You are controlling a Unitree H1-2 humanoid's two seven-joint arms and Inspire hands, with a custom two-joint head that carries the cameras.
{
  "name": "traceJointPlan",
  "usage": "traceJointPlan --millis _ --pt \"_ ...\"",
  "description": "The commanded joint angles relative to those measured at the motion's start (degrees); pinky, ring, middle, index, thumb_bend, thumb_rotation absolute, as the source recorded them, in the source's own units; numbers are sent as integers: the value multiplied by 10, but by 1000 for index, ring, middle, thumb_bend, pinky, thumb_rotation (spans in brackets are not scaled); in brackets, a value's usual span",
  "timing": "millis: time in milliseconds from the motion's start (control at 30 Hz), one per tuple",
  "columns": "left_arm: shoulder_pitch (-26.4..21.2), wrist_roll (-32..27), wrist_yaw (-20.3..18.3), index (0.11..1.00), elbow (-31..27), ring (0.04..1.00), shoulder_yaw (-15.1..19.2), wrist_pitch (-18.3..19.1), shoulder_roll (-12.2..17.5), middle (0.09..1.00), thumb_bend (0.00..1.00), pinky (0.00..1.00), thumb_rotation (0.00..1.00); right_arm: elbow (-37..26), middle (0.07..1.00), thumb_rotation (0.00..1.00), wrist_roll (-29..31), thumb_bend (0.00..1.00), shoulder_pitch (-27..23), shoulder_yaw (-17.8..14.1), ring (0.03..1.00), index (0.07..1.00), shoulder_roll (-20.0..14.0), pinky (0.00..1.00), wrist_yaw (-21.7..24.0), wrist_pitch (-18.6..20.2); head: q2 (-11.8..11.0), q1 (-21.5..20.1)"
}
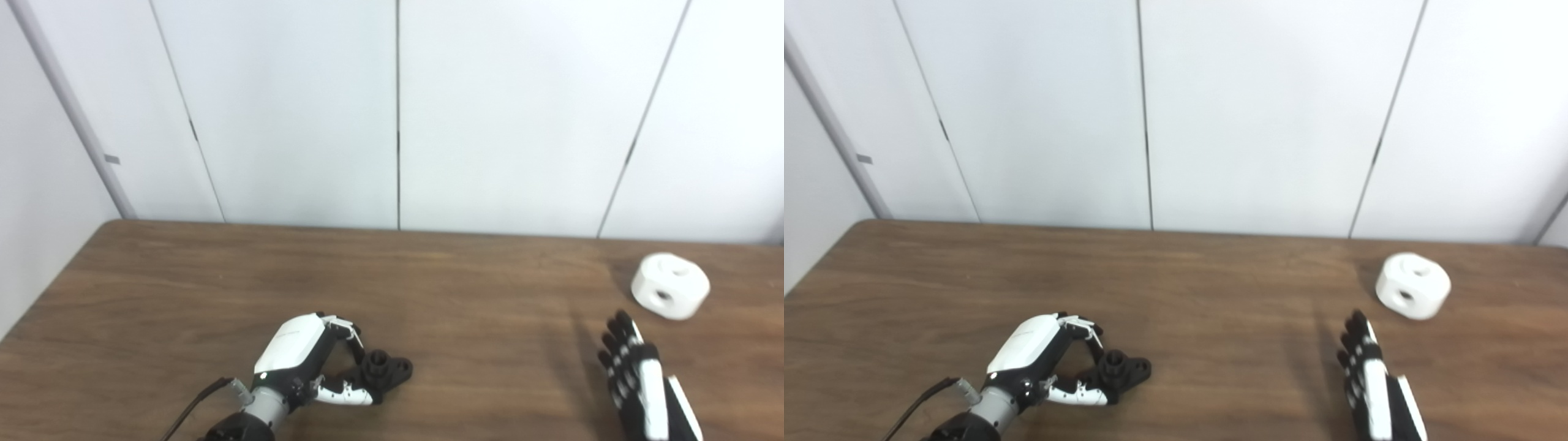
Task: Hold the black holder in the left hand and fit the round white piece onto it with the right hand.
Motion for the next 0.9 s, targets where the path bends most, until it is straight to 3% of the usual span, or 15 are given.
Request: traceJointPlan --millis 0,433,700,867 --pt "-5 15 6 485 -24 884 -1 -27 0 792 522 985 50 -27 992 1000 -6 539 -15 3 1000 1000 5 1000 -3 -5 3 -2" --pt "45 9 15 485 -13 876 0 -93 -30 803 521 978 49 -50 981 1000 -27 568 -29 14 996 1000 19 1000 -17 24 51 -36" --pt "68 18 36 485 9 870 -9 -135 -50 793 522 968 48 -64 973 1000 -26 575 -30 4 995 1000 16 1000 -24 37 65 -38" --pt "74 20 47 485 24 877 -7 -148 -58 798 522 973 49 -69 945 884 -39 580 -31 -1 972 957 15 1000 -33 55 64 -38"
